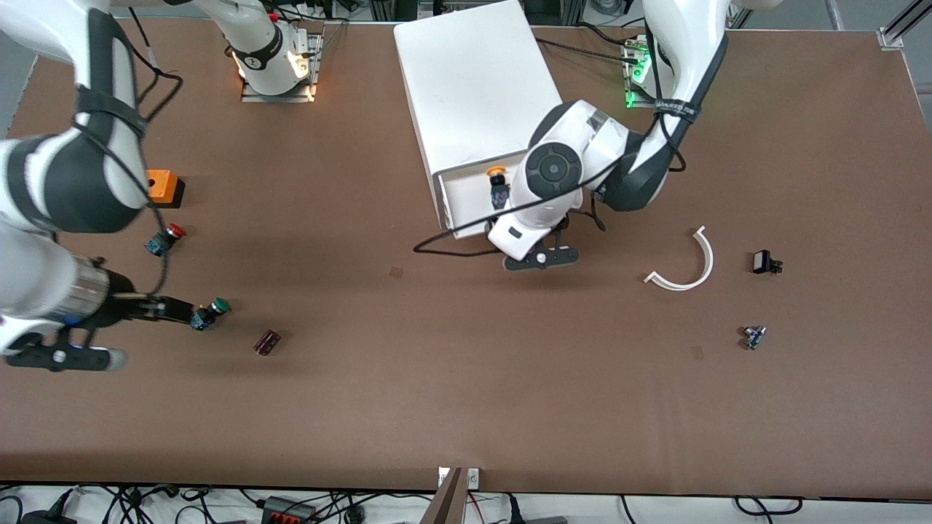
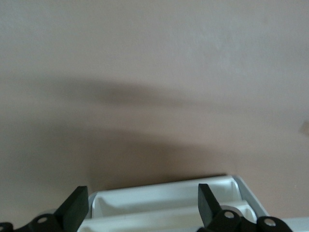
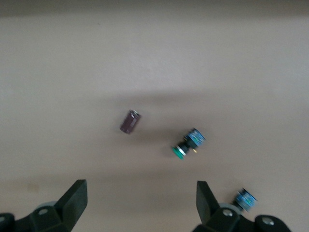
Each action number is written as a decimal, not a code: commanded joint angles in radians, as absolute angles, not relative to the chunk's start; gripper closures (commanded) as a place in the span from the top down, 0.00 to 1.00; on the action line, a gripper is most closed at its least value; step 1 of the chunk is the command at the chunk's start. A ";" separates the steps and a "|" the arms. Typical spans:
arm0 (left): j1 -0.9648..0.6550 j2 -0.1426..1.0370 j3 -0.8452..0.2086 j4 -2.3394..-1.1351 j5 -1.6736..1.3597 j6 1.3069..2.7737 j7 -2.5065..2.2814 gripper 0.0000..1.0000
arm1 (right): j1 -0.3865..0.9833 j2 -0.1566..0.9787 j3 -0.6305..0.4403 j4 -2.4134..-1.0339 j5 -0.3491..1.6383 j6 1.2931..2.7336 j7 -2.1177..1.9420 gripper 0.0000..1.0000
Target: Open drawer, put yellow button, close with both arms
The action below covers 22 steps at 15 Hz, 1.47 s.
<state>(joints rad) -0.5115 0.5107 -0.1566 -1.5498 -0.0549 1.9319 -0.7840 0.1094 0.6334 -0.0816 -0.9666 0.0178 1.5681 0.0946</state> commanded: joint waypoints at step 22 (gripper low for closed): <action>-0.500 0.397 -0.256 -1.704 -0.049 1.917 -0.830 1.00 | 0.031 0.157 -0.058 -1.488 -0.034 1.552 -0.022 1.00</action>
